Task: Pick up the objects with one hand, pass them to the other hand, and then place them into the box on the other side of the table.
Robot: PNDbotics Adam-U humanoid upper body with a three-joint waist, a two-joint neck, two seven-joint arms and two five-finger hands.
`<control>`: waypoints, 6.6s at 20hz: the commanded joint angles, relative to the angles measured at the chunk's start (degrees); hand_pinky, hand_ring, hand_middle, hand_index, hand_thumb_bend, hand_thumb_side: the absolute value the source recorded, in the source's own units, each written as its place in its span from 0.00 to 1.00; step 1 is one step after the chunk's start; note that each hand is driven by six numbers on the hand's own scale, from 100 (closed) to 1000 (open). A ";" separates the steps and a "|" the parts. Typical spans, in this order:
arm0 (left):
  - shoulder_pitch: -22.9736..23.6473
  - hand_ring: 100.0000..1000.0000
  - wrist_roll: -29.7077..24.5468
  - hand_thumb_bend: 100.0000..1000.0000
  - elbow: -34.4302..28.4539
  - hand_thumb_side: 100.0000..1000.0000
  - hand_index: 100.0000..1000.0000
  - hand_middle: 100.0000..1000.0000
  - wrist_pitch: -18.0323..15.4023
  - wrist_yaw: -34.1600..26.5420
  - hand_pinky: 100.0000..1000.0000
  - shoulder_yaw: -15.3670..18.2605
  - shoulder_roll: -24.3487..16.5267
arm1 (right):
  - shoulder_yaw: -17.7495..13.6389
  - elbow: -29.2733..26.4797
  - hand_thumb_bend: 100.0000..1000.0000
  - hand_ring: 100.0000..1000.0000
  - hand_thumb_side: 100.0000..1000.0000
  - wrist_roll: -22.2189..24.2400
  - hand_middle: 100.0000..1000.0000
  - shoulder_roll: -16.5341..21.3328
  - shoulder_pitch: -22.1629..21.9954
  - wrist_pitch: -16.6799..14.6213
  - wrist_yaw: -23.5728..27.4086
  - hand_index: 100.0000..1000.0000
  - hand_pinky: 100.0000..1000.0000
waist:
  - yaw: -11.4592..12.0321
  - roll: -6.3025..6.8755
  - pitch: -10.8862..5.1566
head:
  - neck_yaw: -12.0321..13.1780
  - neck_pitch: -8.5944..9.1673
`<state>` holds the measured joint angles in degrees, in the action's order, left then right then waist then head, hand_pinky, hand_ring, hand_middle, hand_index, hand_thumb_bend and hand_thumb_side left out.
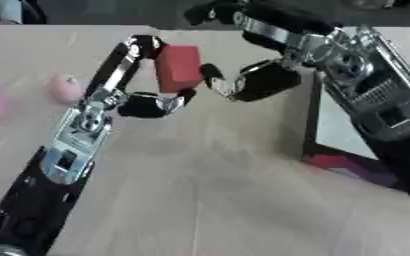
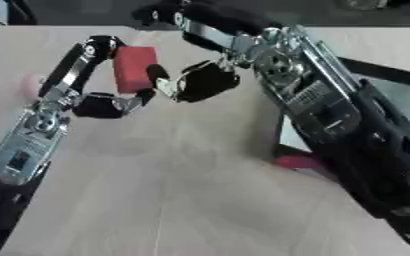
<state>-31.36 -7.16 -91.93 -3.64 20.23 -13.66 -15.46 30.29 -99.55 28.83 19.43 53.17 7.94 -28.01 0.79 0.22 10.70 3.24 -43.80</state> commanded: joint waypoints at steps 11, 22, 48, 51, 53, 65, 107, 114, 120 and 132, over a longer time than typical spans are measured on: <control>-1.96 0.58 -0.39 0.00 -0.62 0.03 0.43 0.48 0.08 -0.43 0.72 -0.42 0.78 | 0.32 1.32 0.01 0.92 0.09 3.07 0.84 -0.72 1.18 -4.32 -3.85 0.94 0.95 | 0.35 -0.70 -2.44 | -0.32 -0.32; -2.23 0.58 -0.76 0.00 -0.78 0.02 0.43 0.47 -0.12 -0.69 0.71 -0.85 1.13 | 0.23 2.28 0.06 0.91 0.31 2.98 0.84 -1.06 1.14 -6.36 -7.25 0.94 0.97 | 0.58 -0.83 -2.37 | -0.25 -0.32; -2.56 0.57 -0.71 0.00 -0.45 0.04 0.43 0.47 -2.85 -3.38 0.71 -1.66 1.73 | 0.70 4.01 0.04 0.67 0.01 -3.27 0.43 -1.43 0.91 -2.98 -10.71 0.73 0.86 | 0.51 -0.83 -2.26 | 0.12 -0.32; -2.59 0.57 -0.53 0.00 -0.44 0.04 0.44 0.47 -2.90 -3.31 0.71 -1.71 1.73 | 0.63 3.81 0.00 0.62 0.00 -5.92 0.34 -1.43 0.87 -0.80 -8.70 0.68 0.84 | 0.44 -0.77 -2.26 | 0.04 -0.32; -2.61 0.57 -0.30 0.00 -0.40 0.04 0.45 0.47 -2.87 -3.29 0.71 -1.74 1.75 | 0.64 3.85 0.00 0.59 0.00 -7.62 0.30 -1.42 0.81 0.73 -6.38 0.65 0.83 | 0.38 -0.72 -2.26 | -0.06 -0.32; -2.54 0.64 0.95 0.33 0.20 0.11 0.71 0.58 -2.28 -0.98 0.75 -1.70 1.45 | 0.57 3.36 0.00 0.55 0.00 -11.45 0.24 -0.54 1.09 5.37 1.03 0.60 0.81 | 0.10 -0.50 -2.49 | -0.58 -0.32; 2.75 0.67 7.24 0.68 2.05 0.26 0.77 0.59 1.12 8.89 0.76 2.48 -3.34 | -13.24 -11.41 0.00 0.62 0.00 -16.26 0.28 17.85 -11.55 13.98 15.44 0.66 0.84 | -2.54 -0.81 -3.68 | -2.11 -0.32; 2.72 0.67 7.63 0.68 1.49 0.26 0.76 0.60 1.42 8.52 0.76 2.75 -3.88 | -17.75 -10.92 0.00 0.64 0.01 -17.44 0.30 22.64 -16.81 14.99 20.14 0.69 0.86 | -2.21 -0.92 -3.62 | -2.90 -0.32; 2.67 0.67 7.92 0.68 1.09 0.26 0.76 0.59 1.59 8.34 0.76 3.04 -4.29 | -20.18 -9.21 0.00 0.65 0.02 -19.44 0.30 25.39 -20.75 14.20 21.94 0.69 0.86 | -2.05 -0.94 -3.56 | -4.57 -0.32; 2.54 0.67 8.49 0.68 0.73 0.25 0.76 0.59 2.05 8.08 0.76 3.43 -4.46 | -20.85 -6.70 0.00 0.72 0.04 -18.06 0.41 27.69 -26.94 11.95 19.05 0.77 0.87 | -1.87 -0.85 -3.33 | -6.43 -0.32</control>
<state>-28.13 1.00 -89.95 -1.62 28.42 -11.01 -18.61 10.54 -106.21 10.59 45.08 25.69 20.29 -8.38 -1.11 -0.05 8.81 -3.13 -44.19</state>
